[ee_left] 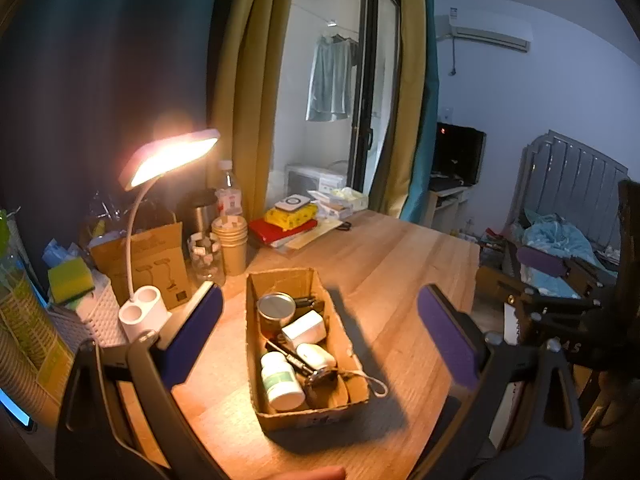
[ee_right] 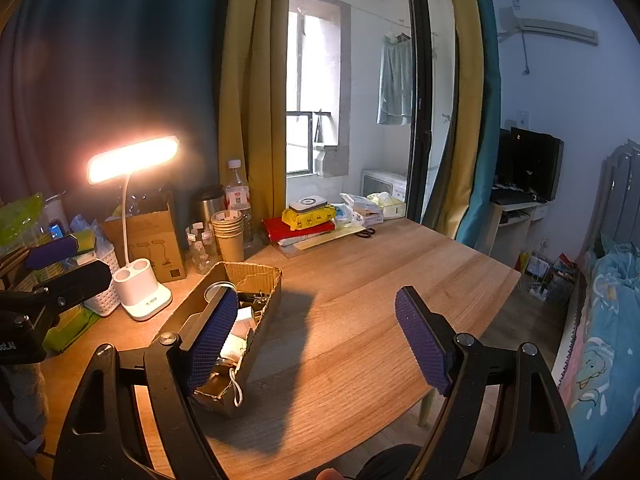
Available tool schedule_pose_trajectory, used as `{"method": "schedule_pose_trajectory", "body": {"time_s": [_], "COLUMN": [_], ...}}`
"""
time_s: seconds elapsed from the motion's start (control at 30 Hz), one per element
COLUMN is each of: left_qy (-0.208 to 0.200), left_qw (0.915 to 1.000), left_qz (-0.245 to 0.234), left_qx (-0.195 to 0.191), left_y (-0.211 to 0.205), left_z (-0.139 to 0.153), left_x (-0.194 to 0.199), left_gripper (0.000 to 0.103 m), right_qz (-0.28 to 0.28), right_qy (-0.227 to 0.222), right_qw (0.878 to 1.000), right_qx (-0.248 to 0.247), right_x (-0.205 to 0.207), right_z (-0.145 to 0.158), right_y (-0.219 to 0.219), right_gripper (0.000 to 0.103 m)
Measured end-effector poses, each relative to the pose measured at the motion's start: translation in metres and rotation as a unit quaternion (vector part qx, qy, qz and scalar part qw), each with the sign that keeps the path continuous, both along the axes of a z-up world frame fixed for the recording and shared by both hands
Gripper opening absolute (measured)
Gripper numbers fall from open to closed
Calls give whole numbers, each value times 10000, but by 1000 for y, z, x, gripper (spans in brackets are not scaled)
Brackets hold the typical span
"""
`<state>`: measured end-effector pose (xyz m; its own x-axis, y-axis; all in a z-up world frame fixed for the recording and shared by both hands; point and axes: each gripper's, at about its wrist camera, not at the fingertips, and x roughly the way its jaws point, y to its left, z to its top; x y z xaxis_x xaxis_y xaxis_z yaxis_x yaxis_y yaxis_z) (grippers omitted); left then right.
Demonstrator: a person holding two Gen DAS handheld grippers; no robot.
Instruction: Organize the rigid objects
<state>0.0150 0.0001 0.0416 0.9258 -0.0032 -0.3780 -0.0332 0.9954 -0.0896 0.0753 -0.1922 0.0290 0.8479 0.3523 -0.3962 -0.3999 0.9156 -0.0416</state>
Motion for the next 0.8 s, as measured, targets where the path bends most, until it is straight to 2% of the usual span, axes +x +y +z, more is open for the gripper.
{"method": "schedule_pose_trajectory", "body": {"time_s": [0.8], "left_qy": [-4], "left_qw": [9999], "left_qz": [154], "left_qx": [71], "left_y": [5], "left_z": [-3], "left_x": [4], "left_gripper": [99], "right_qz": [2], "right_qy": [-24], "right_qw": [10000], "right_qx": [-5], "right_x": [-2], "right_z": [1], "right_y": [0], "right_gripper": [84]}}
